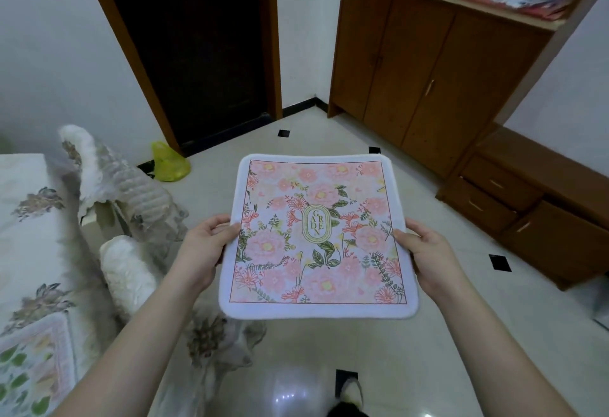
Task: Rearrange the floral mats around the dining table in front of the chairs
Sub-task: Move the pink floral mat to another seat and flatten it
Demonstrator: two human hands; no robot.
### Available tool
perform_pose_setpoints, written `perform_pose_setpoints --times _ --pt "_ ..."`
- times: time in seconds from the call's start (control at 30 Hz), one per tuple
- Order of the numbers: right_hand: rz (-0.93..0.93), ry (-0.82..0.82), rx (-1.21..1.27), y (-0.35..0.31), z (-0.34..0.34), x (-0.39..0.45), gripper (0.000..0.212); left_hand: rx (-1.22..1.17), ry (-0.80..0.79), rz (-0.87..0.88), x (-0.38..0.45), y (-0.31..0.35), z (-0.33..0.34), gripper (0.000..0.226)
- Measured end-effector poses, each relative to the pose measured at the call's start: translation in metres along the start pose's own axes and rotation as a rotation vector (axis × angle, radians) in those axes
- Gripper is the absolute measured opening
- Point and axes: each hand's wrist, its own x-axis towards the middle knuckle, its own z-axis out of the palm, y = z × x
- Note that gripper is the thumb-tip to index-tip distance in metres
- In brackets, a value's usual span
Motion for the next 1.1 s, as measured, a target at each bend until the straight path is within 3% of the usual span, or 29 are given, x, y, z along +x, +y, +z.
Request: perform_pose_setpoints --times 0.57,1.1 --pt "0.044 -0.256 -0.065 -0.072 0.024 0.212 0.021 -0.041 0.251 0.012 0.106 0.059 0.069 0.019" --pt "0.028 -0.447 -0.151 -0.108 0.2 0.344 0.021 -0.137 0.422 0.101 0.23 0.099 -0.039 0.023"
